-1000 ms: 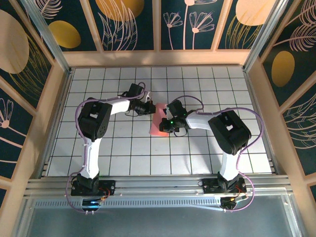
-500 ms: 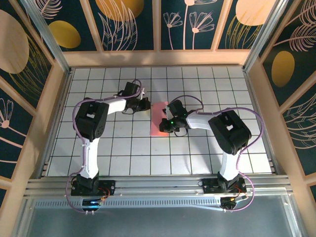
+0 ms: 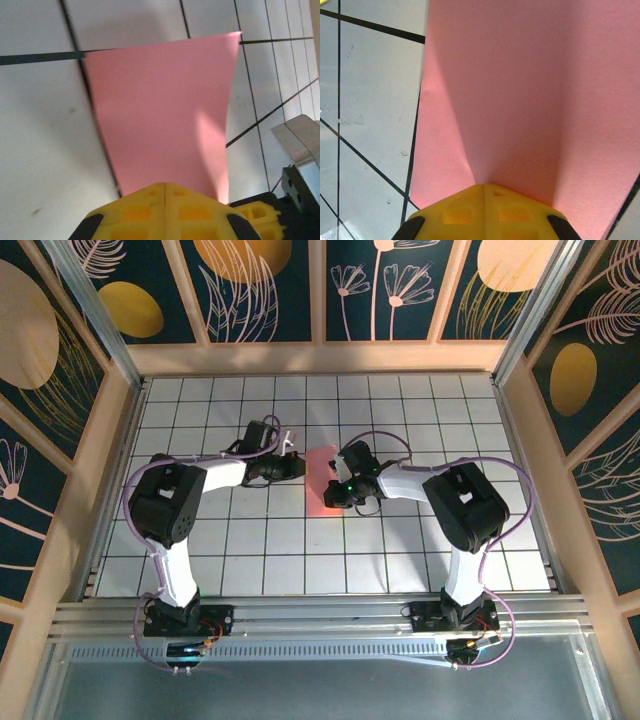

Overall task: Fold a paper plane with a square sheet of paper (fold left side to right side)
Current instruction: First fold the square sheet of paper in half at the center of the table, then fold the triangle a second time at the center of the table.

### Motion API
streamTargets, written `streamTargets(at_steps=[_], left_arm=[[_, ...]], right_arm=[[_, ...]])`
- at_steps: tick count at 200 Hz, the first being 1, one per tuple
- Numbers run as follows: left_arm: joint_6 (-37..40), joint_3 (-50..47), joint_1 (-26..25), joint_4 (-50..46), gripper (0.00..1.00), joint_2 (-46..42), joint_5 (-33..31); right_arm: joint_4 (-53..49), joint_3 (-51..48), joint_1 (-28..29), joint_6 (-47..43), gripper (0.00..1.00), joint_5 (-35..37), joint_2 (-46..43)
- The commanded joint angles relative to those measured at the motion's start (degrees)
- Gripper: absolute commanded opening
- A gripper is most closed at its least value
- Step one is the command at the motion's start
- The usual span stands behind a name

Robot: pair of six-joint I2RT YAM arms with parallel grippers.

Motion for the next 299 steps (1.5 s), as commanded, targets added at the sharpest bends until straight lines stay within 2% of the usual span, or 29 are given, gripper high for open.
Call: streamTargets(at_steps=[1, 68, 161, 229, 269, 299], left_arm=[[-1.5, 3.4, -0.9, 2.9, 0.02, 3.3, 1.5], [-1.1, 9.6, -0.4, 2.2, 0.02, 10.4, -4.6], [-0.4, 12.4, 2.9, 0.9, 0.02, 14.3, -10.1], [1.7, 18.1, 5.8, -2.1, 0.02, 17.8, -11.9], [2.2, 15.8, 6.0, -2.0, 0.02, 11.8, -12.0], [-0.1, 7.5, 5.5, -0.3, 0.02, 2.4, -9.1]], right_arm=[[-11.7, -1.9, -0.8, -1.6, 0.00, 6.2, 3.9], [-12.2, -1.7, -0.8, -1.7, 0.00, 6.4, 4.1], [-13.3, -1.8, -0.8, -2.3, 0.00, 6.7, 4.7], [-12.3, -2.1, -0.8, -1.6, 0.00, 5.3, 4.6], [-9.7, -2.8, -0.8, 0.5, 0.00, 3.1, 3.9], [-7.7, -3.0, -0.8, 2.6, 0.00, 1.9, 3.3]])
